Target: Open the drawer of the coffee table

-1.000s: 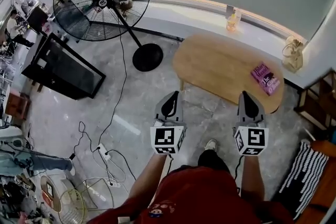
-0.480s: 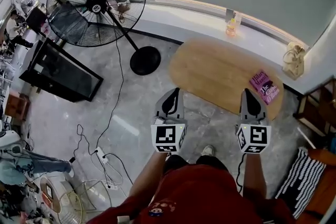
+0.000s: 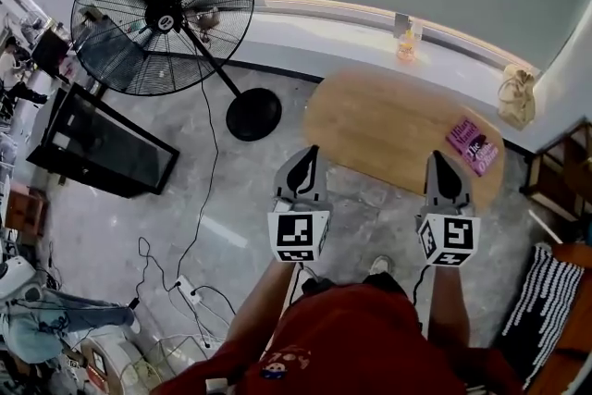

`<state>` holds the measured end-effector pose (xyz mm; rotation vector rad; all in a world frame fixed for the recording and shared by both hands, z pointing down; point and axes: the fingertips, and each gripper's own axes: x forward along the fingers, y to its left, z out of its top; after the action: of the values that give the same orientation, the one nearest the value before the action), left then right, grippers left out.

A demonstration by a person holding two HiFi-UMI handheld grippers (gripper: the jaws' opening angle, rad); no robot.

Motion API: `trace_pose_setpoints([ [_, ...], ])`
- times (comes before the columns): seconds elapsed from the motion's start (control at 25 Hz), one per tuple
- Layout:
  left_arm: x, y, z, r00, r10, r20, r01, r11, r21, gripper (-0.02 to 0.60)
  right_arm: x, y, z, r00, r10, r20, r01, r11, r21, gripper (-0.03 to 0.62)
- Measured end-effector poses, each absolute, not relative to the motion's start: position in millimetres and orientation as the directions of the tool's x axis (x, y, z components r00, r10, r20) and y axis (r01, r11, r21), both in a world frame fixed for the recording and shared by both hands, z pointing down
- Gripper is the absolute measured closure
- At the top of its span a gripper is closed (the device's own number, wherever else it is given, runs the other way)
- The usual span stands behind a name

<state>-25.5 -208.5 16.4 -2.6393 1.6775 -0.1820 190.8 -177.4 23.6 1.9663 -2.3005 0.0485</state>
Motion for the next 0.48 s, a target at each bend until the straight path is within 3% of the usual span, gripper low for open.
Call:
trace_pose_setpoints([
  [0.48, -50.7, -207.5, 19.8, 0.452, -0.889, 0.071, -0.888, -0.456, -0.059, 0.575, 161.9, -168.1, 28.8, -0.125, -0.984, 0.128, -0.988, 0.134, 0.070, 0.599],
])
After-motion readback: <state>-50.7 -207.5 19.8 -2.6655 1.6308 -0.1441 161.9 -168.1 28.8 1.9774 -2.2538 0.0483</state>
